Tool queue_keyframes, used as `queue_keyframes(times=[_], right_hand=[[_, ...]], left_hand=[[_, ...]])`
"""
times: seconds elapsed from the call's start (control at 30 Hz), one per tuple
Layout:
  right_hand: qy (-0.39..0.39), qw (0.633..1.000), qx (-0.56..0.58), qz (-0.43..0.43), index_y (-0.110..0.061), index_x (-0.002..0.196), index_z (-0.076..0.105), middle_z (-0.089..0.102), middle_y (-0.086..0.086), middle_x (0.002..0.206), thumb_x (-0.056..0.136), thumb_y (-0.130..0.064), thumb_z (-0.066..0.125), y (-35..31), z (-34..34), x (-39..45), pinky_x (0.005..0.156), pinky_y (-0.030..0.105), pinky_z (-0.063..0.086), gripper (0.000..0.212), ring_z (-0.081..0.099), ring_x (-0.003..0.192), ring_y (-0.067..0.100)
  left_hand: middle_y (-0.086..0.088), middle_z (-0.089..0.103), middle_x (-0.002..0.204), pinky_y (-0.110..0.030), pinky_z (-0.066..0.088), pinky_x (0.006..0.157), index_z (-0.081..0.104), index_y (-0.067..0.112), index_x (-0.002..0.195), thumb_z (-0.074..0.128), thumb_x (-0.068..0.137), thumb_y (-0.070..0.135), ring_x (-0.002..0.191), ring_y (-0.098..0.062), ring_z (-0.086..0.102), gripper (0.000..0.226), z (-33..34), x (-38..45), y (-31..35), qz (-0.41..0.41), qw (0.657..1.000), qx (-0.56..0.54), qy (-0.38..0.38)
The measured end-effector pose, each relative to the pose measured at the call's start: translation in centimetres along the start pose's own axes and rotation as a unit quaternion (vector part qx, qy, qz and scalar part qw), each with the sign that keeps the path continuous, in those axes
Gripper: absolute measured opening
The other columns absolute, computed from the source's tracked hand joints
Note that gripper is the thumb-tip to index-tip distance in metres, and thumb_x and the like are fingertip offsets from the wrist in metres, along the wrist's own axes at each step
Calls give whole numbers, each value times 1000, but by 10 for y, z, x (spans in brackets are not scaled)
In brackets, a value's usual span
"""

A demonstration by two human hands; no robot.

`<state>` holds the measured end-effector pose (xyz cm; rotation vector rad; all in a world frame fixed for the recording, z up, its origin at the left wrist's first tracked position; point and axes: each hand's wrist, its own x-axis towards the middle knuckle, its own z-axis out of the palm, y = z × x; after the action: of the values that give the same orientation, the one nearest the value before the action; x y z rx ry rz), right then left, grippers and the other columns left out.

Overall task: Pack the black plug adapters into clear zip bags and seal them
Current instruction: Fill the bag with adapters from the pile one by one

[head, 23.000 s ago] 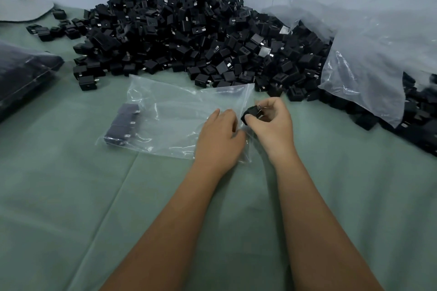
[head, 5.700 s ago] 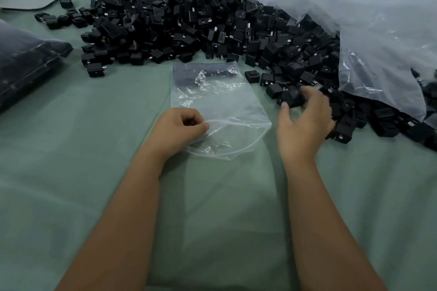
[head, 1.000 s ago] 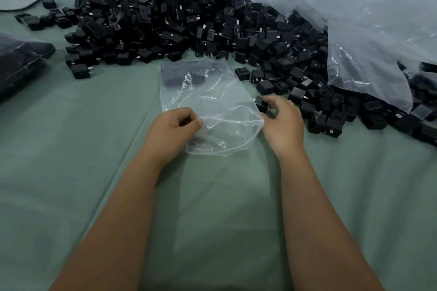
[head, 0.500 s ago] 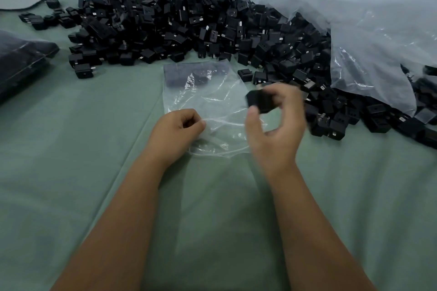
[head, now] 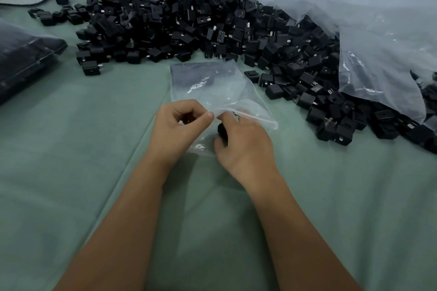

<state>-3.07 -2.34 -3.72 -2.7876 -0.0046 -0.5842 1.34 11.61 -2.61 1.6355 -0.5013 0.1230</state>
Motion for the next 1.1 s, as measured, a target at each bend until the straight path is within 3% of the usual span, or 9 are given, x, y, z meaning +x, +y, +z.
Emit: queue_keyframes(times=[0.17, 0.3, 0.43, 0.5, 0.67, 0.73, 0.8, 0.93, 1.1], right_hand=[[6, 991, 127, 32, -25, 71, 39, 46, -5, 91, 69, -35, 52, -7, -9, -3, 60, 31, 44, 17, 50, 73, 16], [-20, 990, 134, 40, -22, 75, 46, 48, -9, 81, 72, -20, 59, -6, -9, -2, 62, 37, 51, 13, 53, 72, 15], [-24, 990, 121, 61, -18, 94, 53, 48, -4, 101, 82, -8, 55, 2, -2, 4, 68, 31, 46, 16, 55, 87, 18], [-8, 991, 115, 69, -22, 88, 44, 45, -6, 98, 85, -11, 56, 3, -1, 5, 65, 27, 37, 16, 52, 85, 17], [-16, 989, 129, 74, -28, 64, 29, 41, -9, 74, 73, -13, 54, -3, -3, 0, 55, 28, 32, 31, 44, 66, 16], [-34, 989, 124, 66, -27, 68, 39, 47, -8, 78, 73, -11, 53, -2, -4, 1, 58, 30, 37, 22, 48, 71, 18], [-48, 990, 114, 65, -26, 86, 56, 54, -6, 91, 77, -13, 55, 0, -4, 1, 66, 31, 45, 16, 54, 81, 19], [-13, 994, 96, 48, -34, 112, 66, 60, -7, 93, 85, -26, 58, -1, -3, -2, 78, 30, 49, 29, 54, 97, 14], [-5, 988, 137, 66, -40, 106, 71, 62, -9, 95, 84, -34, 59, -3, -4, -2, 86, 28, 46, 26, 52, 103, 11]], left_hand=[[-9, 53, 59, -19, 37, 55, 65, 2, 68, 69, 84, 8, 57, -9, 44, 18, 0, 1, -3, -8, 1000, 8, 7], [-6, 52, 59, -20, 37, 55, 64, 4, 66, 67, 80, 16, 57, -10, 44, 19, 1, 2, -3, -12, 1000, -1, 13], [-3, 52, 58, -18, 35, 54, 63, 10, 62, 67, 80, 16, 56, -8, 42, 19, 2, 1, -4, -12, 1000, 2, 12], [-3, 52, 58, -19, 35, 54, 62, 13, 61, 67, 80, 17, 56, -9, 42, 20, 3, 2, -5, -13, 1000, 7, 9], [-5, 52, 58, -20, 36, 55, 63, 8, 64, 67, 81, 18, 57, -11, 44, 19, 2, 2, -7, -15, 1000, 2, 11], [-6, 52, 58, -20, 36, 54, 64, 8, 65, 67, 81, 18, 57, -11, 43, 19, 2, 2, -7, -16, 1000, 5, 12], [-5, 52, 58, -20, 35, 54, 63, 12, 63, 67, 81, 18, 57, -11, 43, 19, 2, 2, -6, -16, 1000, 8, 11], [1, 52, 57, -18, 35, 53, 63, 19, 61, 66, 81, 17, 55, -7, 43, 20, 2, 2, -4, -8, 1000, 6, 11], [-1, 52, 57, -17, 35, 54, 63, 14, 62, 66, 81, 15, 56, -8, 43, 19, 2, 2, -4, -10, 1000, 1, 17]])
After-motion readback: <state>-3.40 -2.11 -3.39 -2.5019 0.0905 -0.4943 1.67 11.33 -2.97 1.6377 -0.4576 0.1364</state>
